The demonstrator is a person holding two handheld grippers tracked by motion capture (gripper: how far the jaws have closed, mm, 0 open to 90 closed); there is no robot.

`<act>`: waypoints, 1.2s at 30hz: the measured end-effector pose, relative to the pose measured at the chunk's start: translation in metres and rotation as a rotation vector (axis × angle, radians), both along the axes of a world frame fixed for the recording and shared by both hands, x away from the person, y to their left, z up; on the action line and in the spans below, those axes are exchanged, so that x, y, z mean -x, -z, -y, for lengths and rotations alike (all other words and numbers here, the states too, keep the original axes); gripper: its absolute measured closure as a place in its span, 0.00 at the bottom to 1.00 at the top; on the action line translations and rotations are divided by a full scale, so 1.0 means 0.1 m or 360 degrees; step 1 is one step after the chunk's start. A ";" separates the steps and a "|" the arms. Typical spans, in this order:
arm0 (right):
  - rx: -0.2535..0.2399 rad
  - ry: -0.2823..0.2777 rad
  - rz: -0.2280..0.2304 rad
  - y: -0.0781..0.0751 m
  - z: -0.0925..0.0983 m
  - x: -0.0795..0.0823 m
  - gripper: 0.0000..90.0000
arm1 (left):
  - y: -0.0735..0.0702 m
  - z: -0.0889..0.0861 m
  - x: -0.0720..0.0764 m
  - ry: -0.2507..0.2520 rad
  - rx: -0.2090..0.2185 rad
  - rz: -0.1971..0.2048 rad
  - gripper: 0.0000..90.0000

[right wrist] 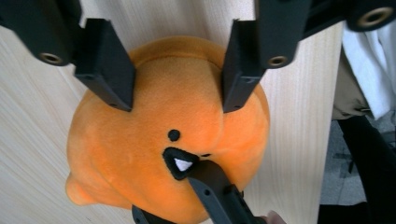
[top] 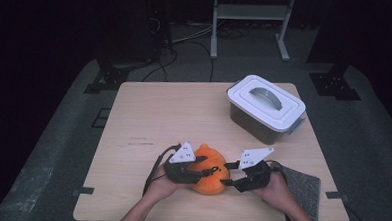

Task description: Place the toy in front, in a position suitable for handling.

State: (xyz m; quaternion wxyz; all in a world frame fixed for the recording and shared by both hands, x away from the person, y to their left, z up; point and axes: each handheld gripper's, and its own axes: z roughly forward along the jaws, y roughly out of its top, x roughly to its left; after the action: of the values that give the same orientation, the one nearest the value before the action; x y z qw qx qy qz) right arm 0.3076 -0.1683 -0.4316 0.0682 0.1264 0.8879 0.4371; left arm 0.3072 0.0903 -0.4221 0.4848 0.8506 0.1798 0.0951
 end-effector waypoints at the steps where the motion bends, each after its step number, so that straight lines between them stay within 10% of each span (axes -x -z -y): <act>1: 0.0002 0.0006 0.0000 0.00 0.00 0.00 0.54 | 0.00 0.00 0.00 0.0005 -0.0003 -0.0003 0.56; 24: -0.0013 0.0077 -0.0035 0.03 0.08 -0.11 0.61 | -0.07 -0.14 0.13 0.0119 -0.0062 -0.0067 0.46; 36: -0.0037 0.0040 -0.0016 0.02 0.06 -0.09 0.55 | -0.17 -0.26 0.00 0.0140 -0.0065 0.0022 0.32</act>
State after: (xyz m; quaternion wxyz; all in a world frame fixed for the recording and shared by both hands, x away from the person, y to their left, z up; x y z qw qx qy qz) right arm 0.3164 -0.1743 -0.4333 0.0677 0.1405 0.8815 0.4457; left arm 0.3071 0.1158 -0.4052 0.4724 0.8667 0.1369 0.0832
